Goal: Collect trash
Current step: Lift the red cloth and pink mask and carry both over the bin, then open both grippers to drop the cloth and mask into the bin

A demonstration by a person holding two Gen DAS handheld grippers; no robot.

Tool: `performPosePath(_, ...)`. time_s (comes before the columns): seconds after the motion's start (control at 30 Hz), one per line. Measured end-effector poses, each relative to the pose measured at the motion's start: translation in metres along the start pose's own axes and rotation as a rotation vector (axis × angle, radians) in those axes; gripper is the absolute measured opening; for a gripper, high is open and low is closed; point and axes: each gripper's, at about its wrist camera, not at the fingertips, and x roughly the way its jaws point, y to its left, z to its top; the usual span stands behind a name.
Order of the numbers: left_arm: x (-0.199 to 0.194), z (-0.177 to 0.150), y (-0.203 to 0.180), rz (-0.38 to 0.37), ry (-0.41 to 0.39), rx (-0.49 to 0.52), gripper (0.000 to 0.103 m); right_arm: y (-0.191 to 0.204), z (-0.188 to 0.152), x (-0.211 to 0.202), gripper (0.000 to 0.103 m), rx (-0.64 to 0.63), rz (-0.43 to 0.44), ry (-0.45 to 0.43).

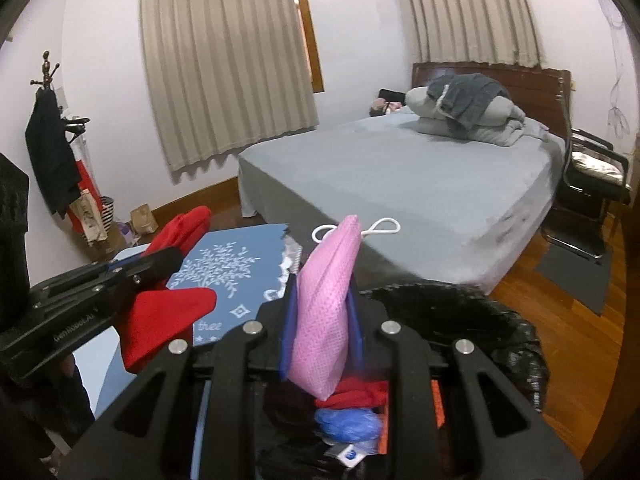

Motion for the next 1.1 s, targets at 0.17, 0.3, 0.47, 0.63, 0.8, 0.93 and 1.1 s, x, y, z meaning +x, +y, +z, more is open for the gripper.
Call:
performPosePath(0.17,0.011,0.004,-0.023,-0.047,0.003,0.025,0.01,-0.02,-0.004,-0.009,0.022,0.02,-0.035,-0.003)
performPosePath(0.3,0.02,0.005,-0.039,-0.083,0.007,0.043,0.01,-0.036,-0.008,-0.014,0.022,0.036,-0.066,-0.001)
performPosePath(0.47,0.033,0.005,-0.063,-0.136,0.021,0.064,0.01,-0.057,-0.014,-0.019,0.022,0.061,-0.102,0.0)
performPosePath(0.63,0.047,0.004,-0.08,-0.174,0.041,0.082,0.01,-0.078,-0.02,-0.022,0.022,0.082,-0.135,0.004)
performPosePath(0.8,0.061,0.001,-0.088,-0.191,0.067,0.092,0.01,-0.093,-0.026,-0.022,0.022,0.096,-0.154,0.01)
performPosePath(0.93,0.074,-0.004,-0.092,-0.2,0.1,0.085,0.01,-0.1,-0.031,-0.022,0.022,0.107,-0.166,0.018)
performPosePath(1.1,0.09,-0.013,-0.098,-0.203,0.136,0.099,0.01,-0.106,-0.035,-0.02,0.022,0.117,-0.171,0.027)
